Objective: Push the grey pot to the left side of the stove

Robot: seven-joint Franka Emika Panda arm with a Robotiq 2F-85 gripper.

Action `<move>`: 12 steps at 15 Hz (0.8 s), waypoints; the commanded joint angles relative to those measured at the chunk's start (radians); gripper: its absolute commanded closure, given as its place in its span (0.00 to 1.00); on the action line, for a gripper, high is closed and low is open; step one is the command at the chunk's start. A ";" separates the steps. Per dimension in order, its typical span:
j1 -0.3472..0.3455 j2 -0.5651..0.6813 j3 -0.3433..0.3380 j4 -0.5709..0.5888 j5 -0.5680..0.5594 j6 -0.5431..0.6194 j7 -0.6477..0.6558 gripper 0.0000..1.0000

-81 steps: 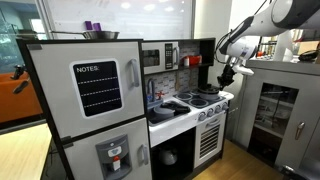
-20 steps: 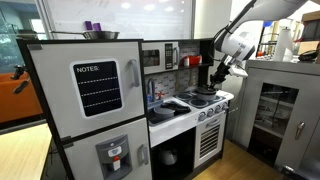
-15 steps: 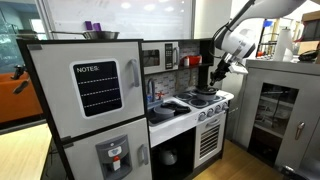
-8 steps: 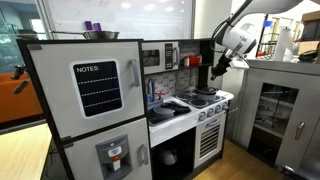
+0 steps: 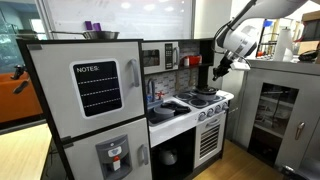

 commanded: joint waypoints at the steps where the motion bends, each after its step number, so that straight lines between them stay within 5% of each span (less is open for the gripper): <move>1: -0.004 0.064 0.005 0.067 -0.013 0.009 -0.003 1.00; 12: -0.011 0.123 0.017 0.079 -0.004 -0.001 -0.024 1.00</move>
